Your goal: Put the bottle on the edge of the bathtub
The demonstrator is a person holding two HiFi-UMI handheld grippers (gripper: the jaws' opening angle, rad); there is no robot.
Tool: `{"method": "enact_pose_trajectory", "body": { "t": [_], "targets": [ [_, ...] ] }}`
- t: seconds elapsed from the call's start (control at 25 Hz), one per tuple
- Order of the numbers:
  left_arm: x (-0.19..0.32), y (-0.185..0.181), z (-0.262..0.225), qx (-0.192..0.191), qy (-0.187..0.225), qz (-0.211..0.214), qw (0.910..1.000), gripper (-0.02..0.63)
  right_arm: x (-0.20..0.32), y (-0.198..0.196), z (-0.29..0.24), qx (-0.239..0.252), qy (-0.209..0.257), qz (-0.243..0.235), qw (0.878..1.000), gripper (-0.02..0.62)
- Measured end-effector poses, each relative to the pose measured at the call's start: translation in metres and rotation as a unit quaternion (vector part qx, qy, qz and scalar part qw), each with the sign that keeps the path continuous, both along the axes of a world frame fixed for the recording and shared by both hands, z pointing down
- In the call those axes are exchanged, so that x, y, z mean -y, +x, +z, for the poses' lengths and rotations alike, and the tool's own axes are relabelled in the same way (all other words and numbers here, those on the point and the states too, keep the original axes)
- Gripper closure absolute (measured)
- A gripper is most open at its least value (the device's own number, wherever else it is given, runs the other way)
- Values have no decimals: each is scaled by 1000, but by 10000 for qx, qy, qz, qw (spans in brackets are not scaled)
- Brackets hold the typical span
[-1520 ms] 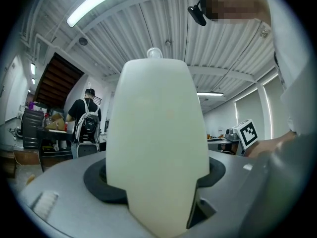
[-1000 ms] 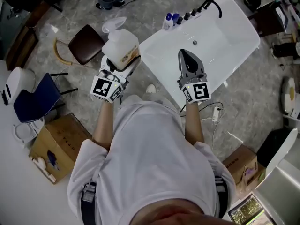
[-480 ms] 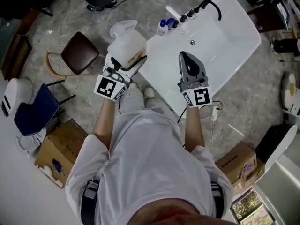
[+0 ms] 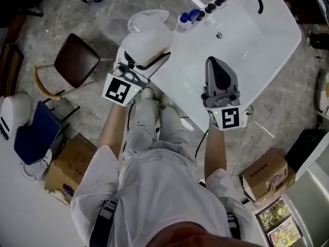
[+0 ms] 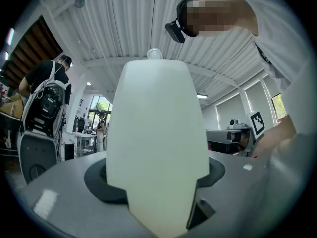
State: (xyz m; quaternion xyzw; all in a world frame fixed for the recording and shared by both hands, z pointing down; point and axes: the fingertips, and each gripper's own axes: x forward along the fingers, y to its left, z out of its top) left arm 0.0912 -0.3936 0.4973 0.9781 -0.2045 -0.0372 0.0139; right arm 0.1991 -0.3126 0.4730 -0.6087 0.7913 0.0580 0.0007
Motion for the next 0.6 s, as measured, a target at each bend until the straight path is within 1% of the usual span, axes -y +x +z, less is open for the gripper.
{"method": "enact_pose_trajectory", "body": {
  "t": [0.08,0.2,0.36,0.6],
  "targets": [
    [11,4,34,-23,-2,60,10000,259,10,5,27,-51,43,82,9999,594],
    [25,12,87,3,43,161,9999,259,22,21,65,-27,108,405,9991,594],
    [42,27,153,1,10,293,9996,259,36,42,127,75,9,787,9969,594],
    [49,38,216,3,34,504,9987,259,40,52,198,66,-261,1057,9940,594]
  ]
}}
